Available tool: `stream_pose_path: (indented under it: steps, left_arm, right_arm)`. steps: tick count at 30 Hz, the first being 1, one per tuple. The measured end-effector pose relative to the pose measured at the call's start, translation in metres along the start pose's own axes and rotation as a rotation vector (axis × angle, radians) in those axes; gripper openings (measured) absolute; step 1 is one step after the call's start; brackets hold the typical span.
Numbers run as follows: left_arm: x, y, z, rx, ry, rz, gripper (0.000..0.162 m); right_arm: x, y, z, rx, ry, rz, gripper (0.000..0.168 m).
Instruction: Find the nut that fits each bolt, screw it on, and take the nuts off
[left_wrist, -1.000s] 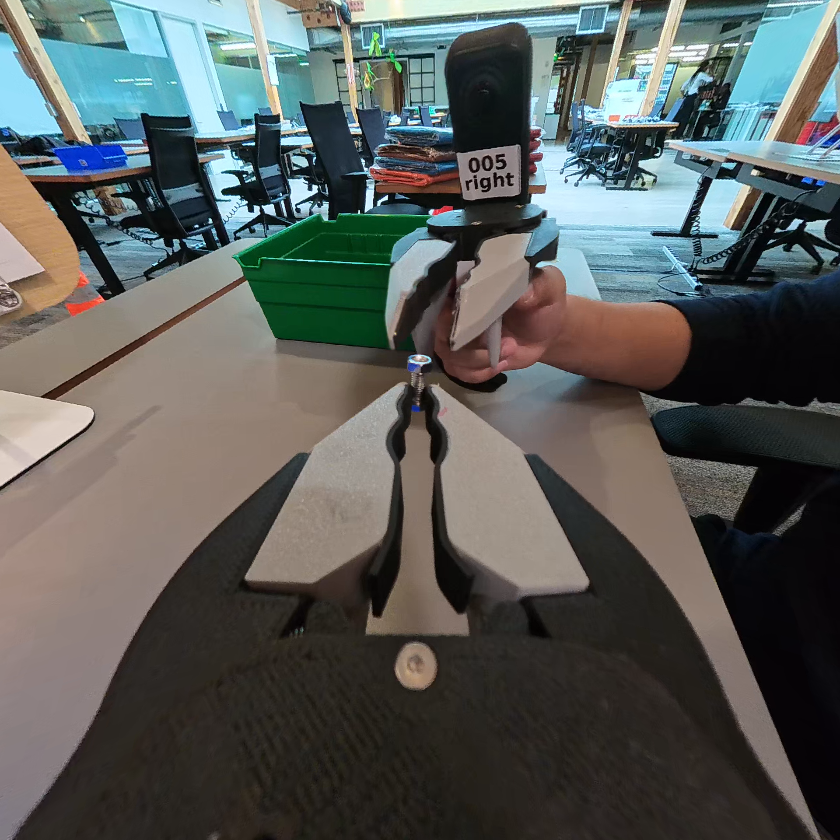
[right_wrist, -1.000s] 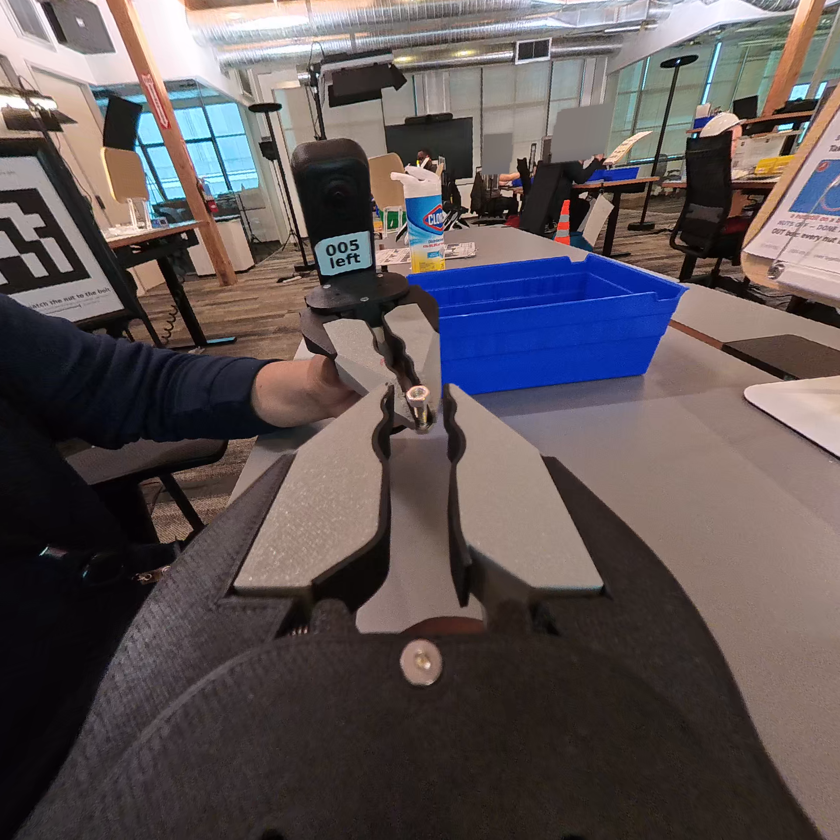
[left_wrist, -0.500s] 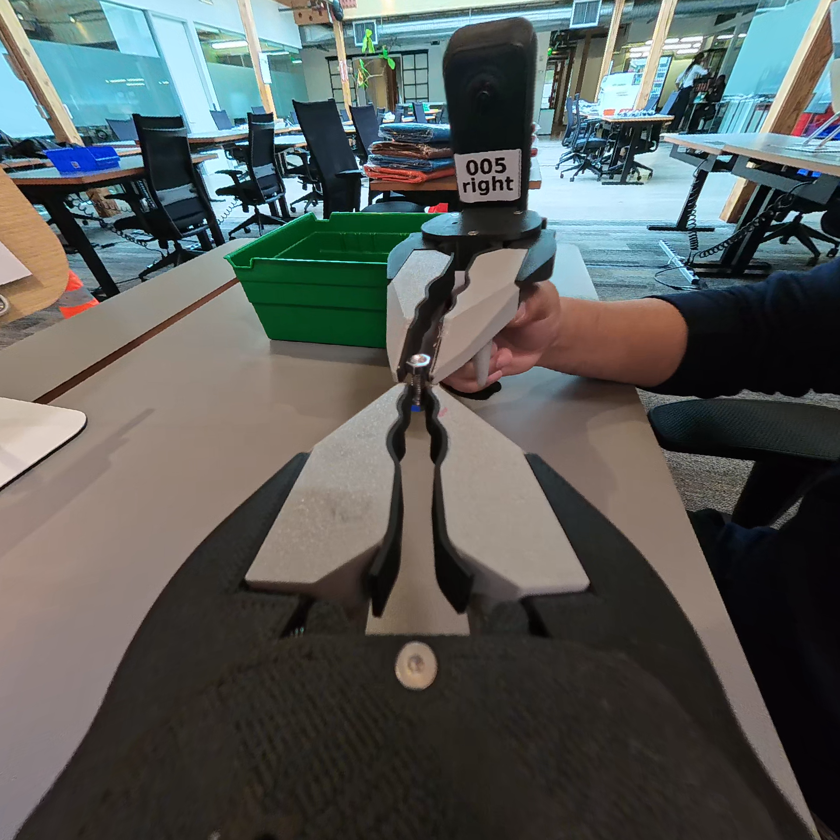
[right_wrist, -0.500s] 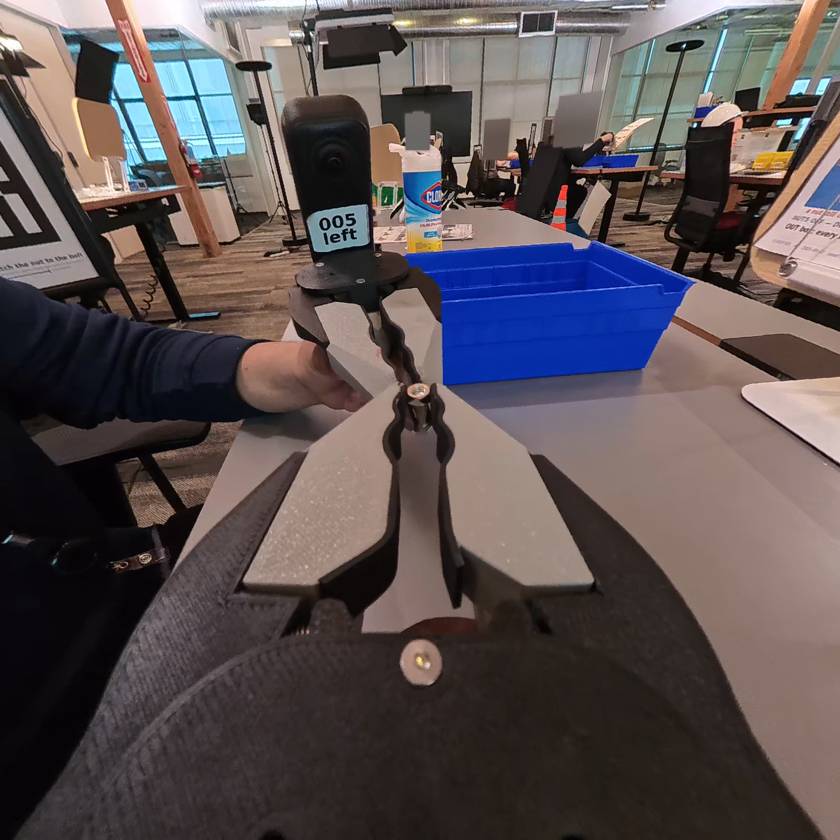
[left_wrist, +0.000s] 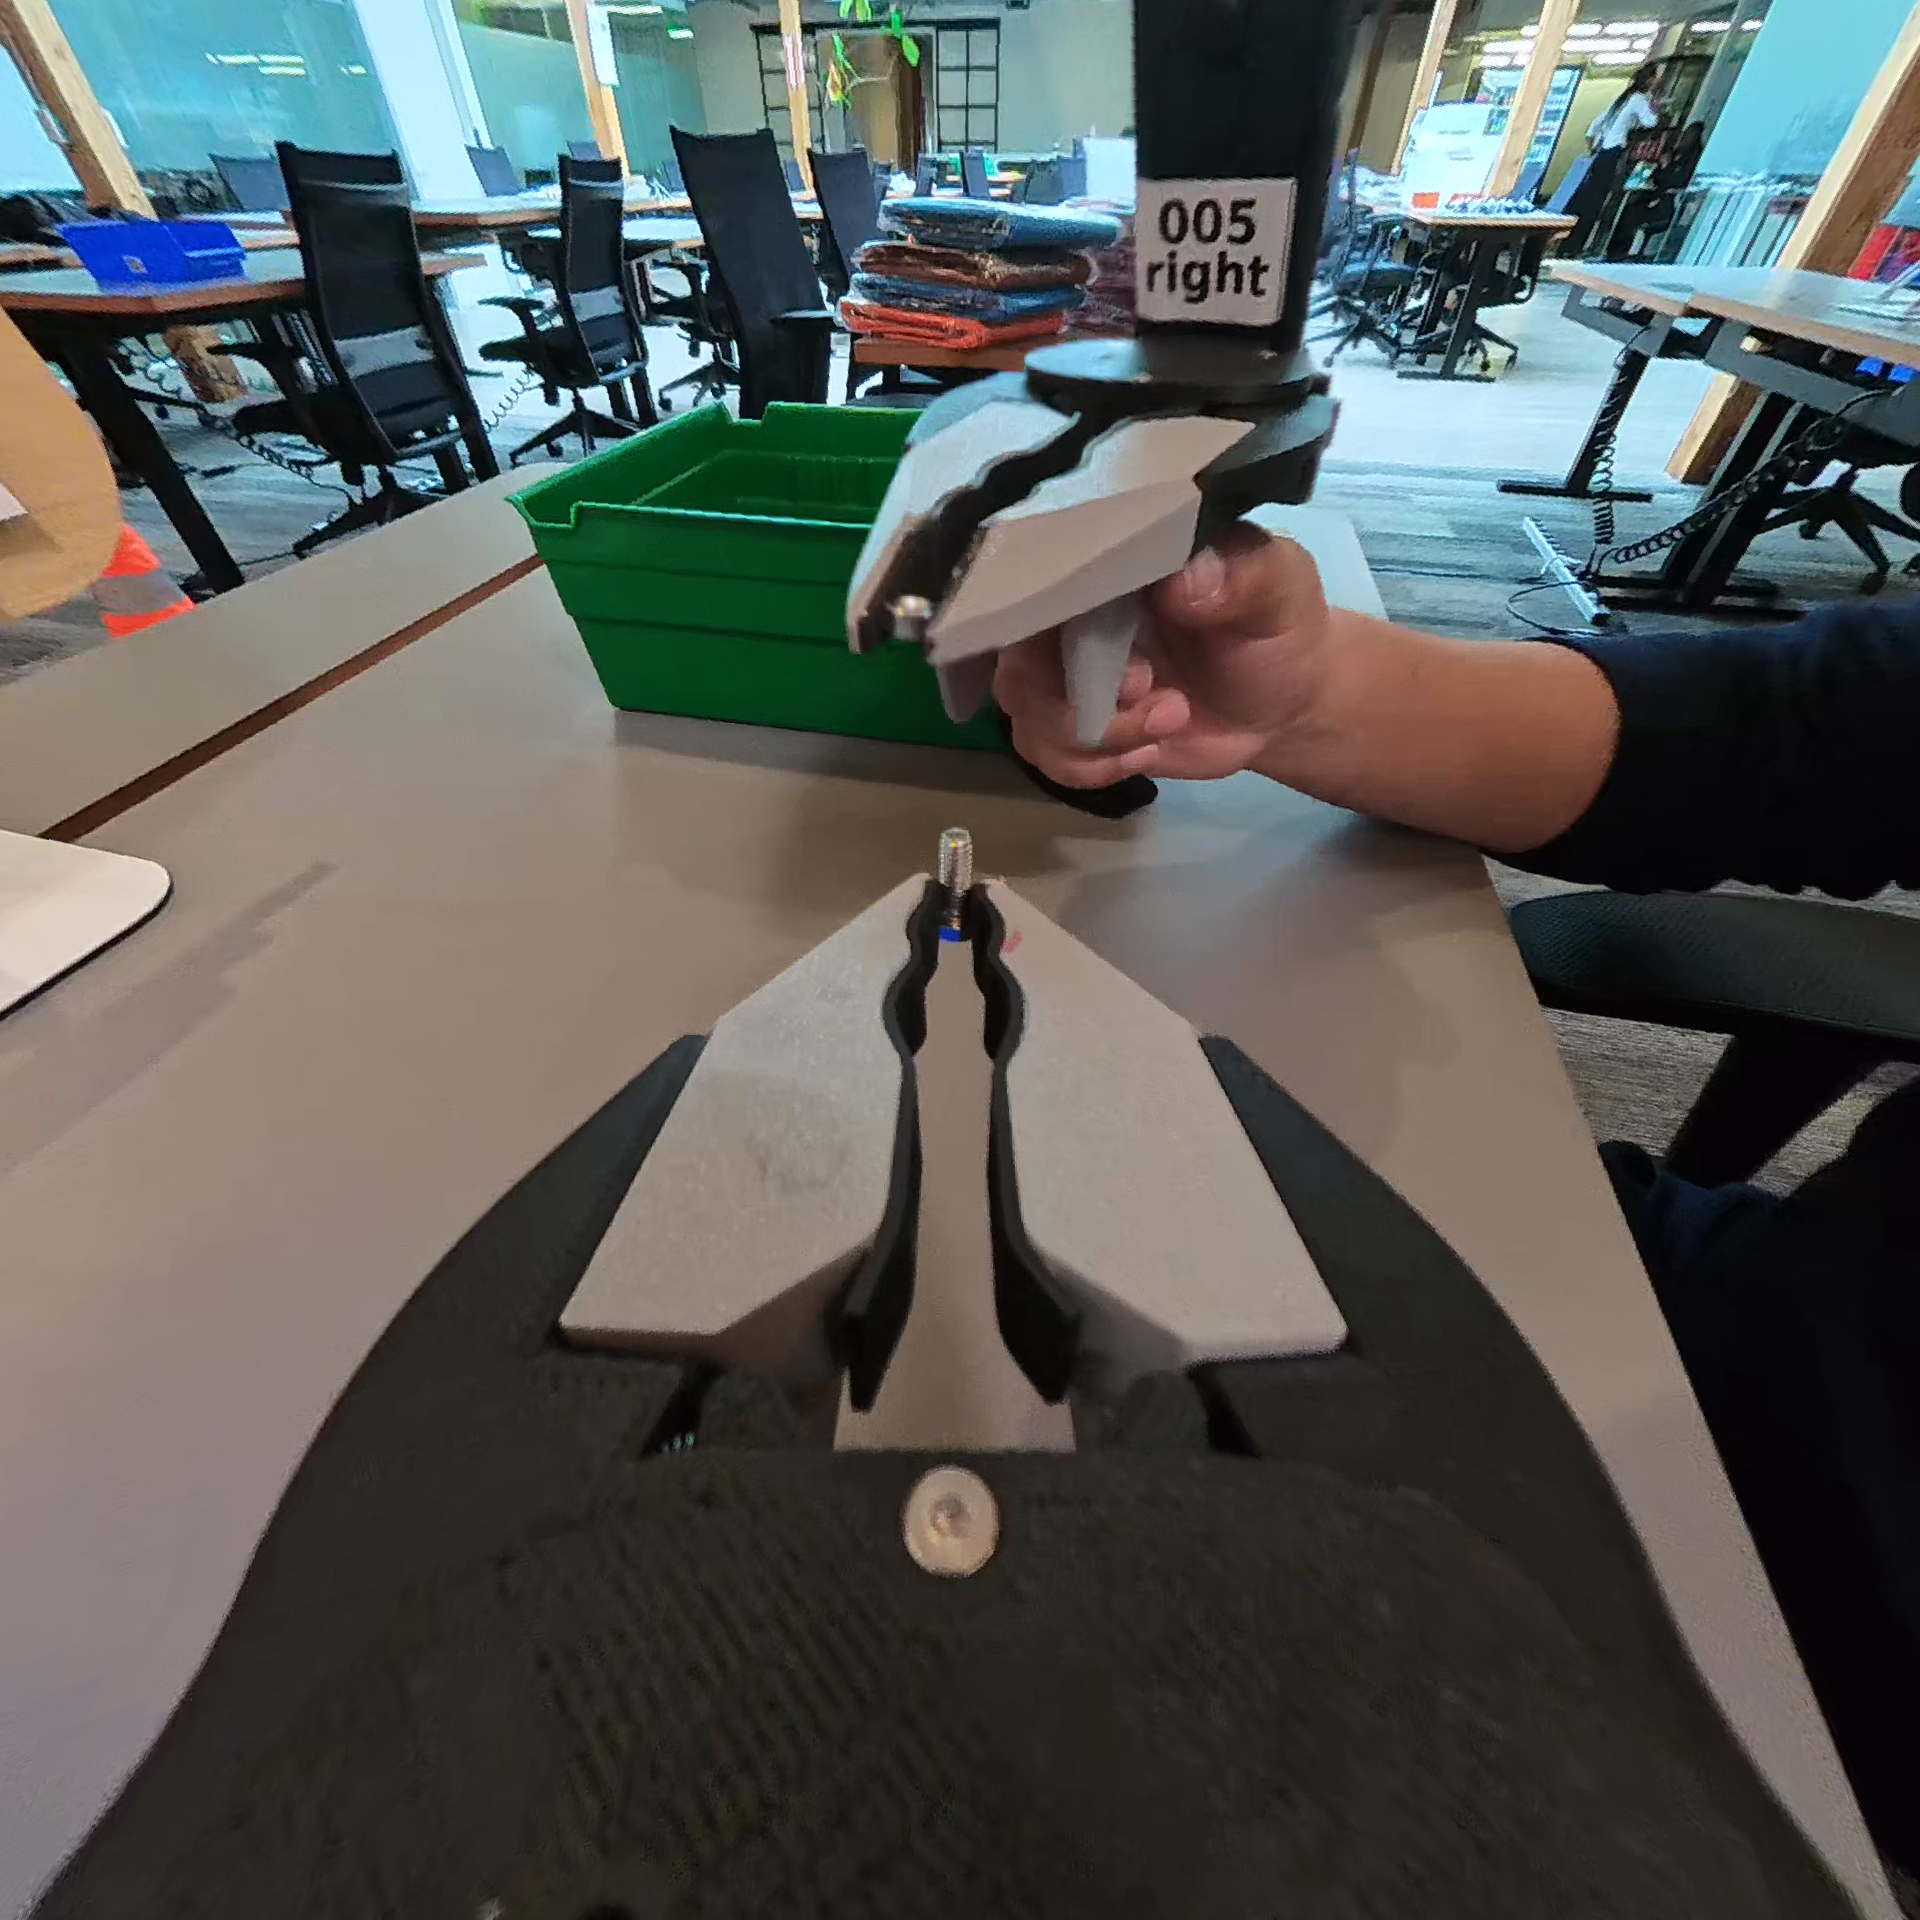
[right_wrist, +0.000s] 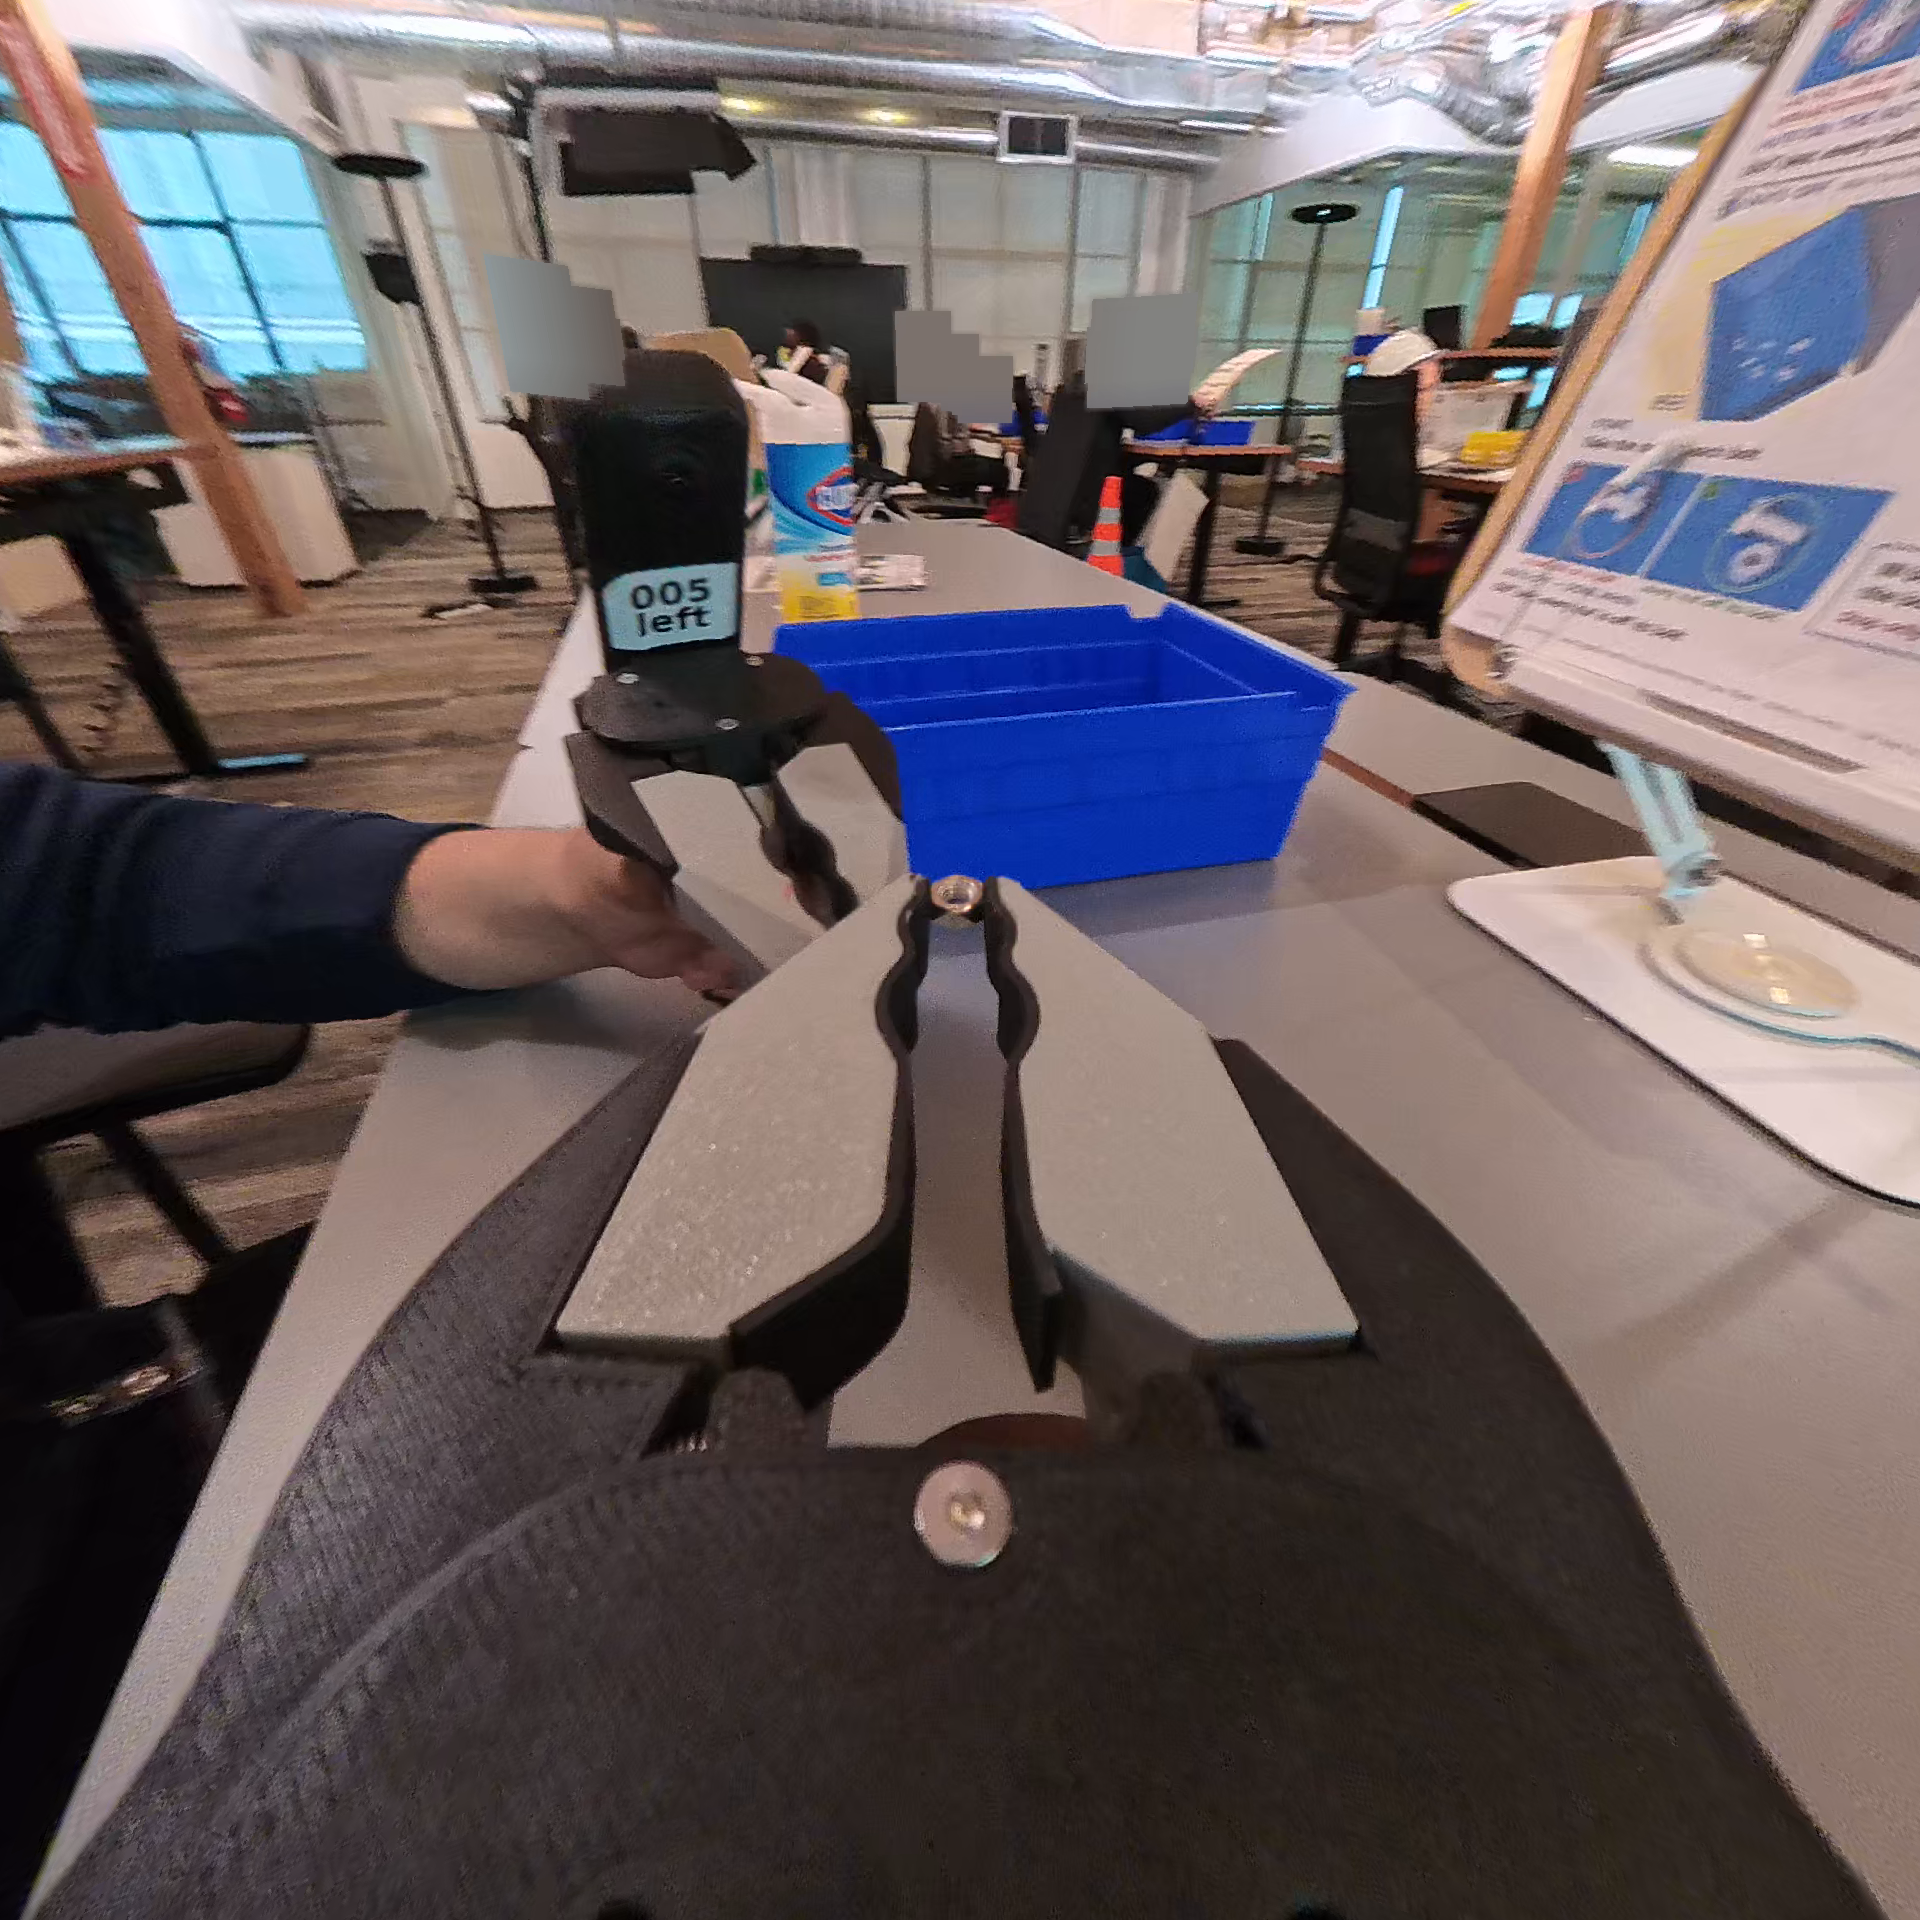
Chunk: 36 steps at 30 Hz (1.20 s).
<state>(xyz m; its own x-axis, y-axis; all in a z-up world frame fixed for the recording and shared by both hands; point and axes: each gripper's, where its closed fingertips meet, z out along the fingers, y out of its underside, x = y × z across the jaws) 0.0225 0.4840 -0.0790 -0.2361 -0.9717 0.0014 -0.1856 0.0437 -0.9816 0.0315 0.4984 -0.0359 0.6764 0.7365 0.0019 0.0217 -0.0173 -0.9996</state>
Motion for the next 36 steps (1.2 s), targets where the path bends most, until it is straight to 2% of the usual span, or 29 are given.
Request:
stream_pose_path:
  steps: [2, 4, 7, 10, 13, 15, 17, 18, 20, 22, 25, 28, 30, 32, 36]
  left_arm:
    - [0.0, 0.003, 0.002, -0.012, 0.006, -0.002, 0.003]
    - [0.0, 0.007, 0.003, -0.026, 0.005, -0.004, 0.003]
    - [-0.001, 0.012, 0.006, -0.047, 0.013, -0.023, 0.003]
    - [0.001, 0.016, 0.009, -0.077, 0.012, 0.001, 0.003]
    - [0.007, 0.013, 0.009, -0.077, 0.026, 0.027, 0.003]
    - [0.008, 0.013, 0.01, -0.08, 0.024, 0.039, 0.003]
    - [0.007, 0.015, 0.009, -0.086, 0.019, 0.049, 0.003]
    - [0.006, 0.015, 0.009, -0.088, 0.014, 0.049, 0.003]
    - [0.003, 0.015, 0.008, -0.082, 0.009, 0.041, 0.003]
    - [0.0, 0.017, 0.008, -0.075, 0.006, 0.022, 0.003]
    - [-0.006, 0.022, 0.009, -0.081, -0.004, -0.018, 0.003]
    - [-0.007, 0.022, 0.01, -0.086, -0.018, -0.008, 0.003]
    - [-0.005, 0.021, 0.01, -0.09, -0.027, 0.034, 0.003]
    - [-0.002, 0.022, 0.012, -0.104, -0.035, 0.089, 0.003]
    - [0.001, 0.031, 0.017, -0.158, -0.053, 0.178, 0.003]
  right_arm:
    - [0.009, -0.009, -0.008, 0.012, 0.086, -0.039, 0.007]
    - [0.027, -0.027, -0.03, 0.035, 0.239, -0.063, 0.007]
    - [0.058, -0.049, -0.088, 0.005, 0.475, -0.071, 0.007]
    - [0.097, -0.048, -0.157, -0.098, 0.673, 0.01, 0.007]
    - [0.11, -0.061, -0.19, -0.04, 0.628, 0.183, 0.007]
    - [0.14, -0.05, -0.214, -0.079, 0.719, 0.246, 0.007]
    - [0.176, -0.01, -0.237, -0.236, 0.828, 0.321, 0.007]
    - [0.188, 0.017, -0.241, -0.33, 0.833, 0.402, 0.007]
    - [0.2, 0.064, -0.233, -0.477, 0.774, 0.534, 0.012]
    - [0.216, 0.079, -0.238, -0.534, 0.846, 0.531, 0.029]
    - [0.218, 0.033, -0.23, -0.418, 0.888, 0.418, 0.028]
    - [0.17, -0.022, -0.194, -0.332, 0.776, 0.257, 0.023]
    - [0.121, -0.03, -0.156, -0.349, 0.633, 0.164, 0.013]
    - [0.071, -0.008, -0.118, -0.436, 0.476, 0.155, 0.007]
    - [0.005, 0.041, -0.057, -0.483, 0.241, 0.299, 0.012]
